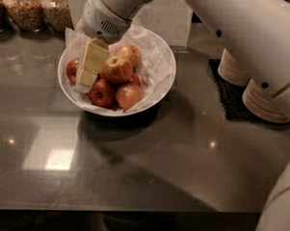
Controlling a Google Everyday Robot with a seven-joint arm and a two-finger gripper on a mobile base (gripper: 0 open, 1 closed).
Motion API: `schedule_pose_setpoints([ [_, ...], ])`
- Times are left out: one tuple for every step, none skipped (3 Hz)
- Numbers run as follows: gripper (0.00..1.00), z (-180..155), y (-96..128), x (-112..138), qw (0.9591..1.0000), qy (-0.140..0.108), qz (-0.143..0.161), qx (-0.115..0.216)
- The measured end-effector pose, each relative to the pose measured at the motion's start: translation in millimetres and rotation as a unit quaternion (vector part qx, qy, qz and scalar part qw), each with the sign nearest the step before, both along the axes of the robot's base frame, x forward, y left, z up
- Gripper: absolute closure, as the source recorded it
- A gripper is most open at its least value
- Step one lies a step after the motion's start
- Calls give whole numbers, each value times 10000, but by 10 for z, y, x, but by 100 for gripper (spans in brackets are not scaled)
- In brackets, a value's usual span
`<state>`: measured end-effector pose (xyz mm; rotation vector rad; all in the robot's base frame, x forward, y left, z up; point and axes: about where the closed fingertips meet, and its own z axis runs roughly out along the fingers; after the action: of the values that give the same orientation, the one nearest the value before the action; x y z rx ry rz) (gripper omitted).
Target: Pick apple from white bowl
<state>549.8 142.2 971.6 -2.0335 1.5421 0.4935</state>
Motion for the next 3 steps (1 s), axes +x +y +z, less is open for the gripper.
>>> schedule_pose_setpoints([
  [0,231,-53,-254,9996,4,-290,-44],
  [0,52,-347,-78,9986,266,-454,9],
  [0,-43,-971,108,9940,515,-956,118],
])
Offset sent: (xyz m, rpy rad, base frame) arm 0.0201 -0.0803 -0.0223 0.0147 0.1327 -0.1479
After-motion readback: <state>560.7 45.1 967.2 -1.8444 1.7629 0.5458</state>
